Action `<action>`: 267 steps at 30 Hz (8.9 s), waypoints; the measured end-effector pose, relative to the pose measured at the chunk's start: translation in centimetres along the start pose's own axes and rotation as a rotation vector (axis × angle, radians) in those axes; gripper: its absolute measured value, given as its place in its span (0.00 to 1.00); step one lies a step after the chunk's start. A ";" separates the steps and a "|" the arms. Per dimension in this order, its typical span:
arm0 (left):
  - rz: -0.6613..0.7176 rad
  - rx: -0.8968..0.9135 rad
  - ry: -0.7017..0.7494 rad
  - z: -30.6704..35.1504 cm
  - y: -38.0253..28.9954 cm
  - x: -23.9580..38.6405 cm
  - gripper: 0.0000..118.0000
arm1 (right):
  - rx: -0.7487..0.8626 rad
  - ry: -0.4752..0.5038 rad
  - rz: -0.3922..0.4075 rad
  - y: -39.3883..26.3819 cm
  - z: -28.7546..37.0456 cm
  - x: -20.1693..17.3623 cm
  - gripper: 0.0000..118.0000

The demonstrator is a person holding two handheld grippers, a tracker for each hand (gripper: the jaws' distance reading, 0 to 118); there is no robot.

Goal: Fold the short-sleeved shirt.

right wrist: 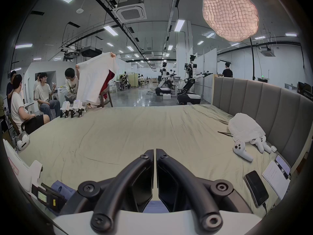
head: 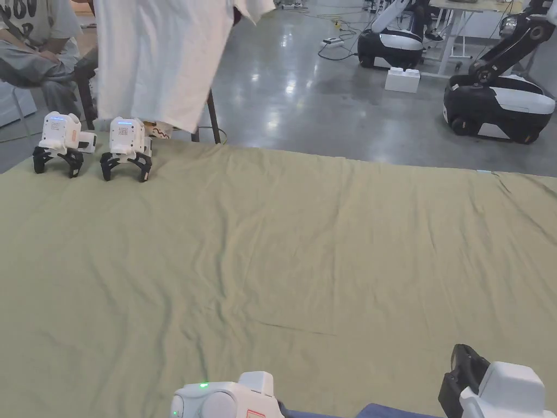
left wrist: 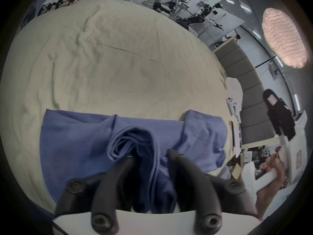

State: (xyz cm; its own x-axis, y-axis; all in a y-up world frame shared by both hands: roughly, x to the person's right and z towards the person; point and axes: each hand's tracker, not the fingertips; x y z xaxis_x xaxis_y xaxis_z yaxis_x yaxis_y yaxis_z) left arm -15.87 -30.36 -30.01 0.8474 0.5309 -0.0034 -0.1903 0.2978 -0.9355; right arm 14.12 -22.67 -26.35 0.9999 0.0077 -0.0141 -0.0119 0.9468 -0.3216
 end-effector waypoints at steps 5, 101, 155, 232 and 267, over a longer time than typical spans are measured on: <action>-0.033 0.033 -0.072 2.8 -0.1 0.5 0.55 | -0.005 -0.006 -0.017 0.0 -0.2 0.2 0.01; 0.131 0.154 -0.429 6.1 -0.6 -17.4 0.12 | -0.016 0.033 -0.004 0.7 0.7 -0.7 0.01; -0.220 0.008 0.054 1.1 -1.4 5.5 0.50 | -0.033 -0.006 -0.029 0.1 1.2 1.7 0.01; -0.347 1.022 0.488 14.9 -0.9 -5.0 0.02 | -0.119 0.289 0.154 -5.2 2.4 -10.6 0.01; 0.165 0.009 -0.530 -1.9 0.4 -16.0 0.48 | -0.328 0.184 0.083 -13.0 -2.3 -9.4 0.01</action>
State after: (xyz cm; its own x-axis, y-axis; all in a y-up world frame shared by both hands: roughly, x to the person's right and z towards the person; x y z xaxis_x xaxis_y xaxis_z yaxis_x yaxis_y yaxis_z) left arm -28.59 -40.26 -31.00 0.4411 0.8969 0.0310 -0.3056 0.1826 -0.9345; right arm 4.82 -35.77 -24.20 0.9771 -0.0055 -0.2128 -0.1257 0.7916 -0.5980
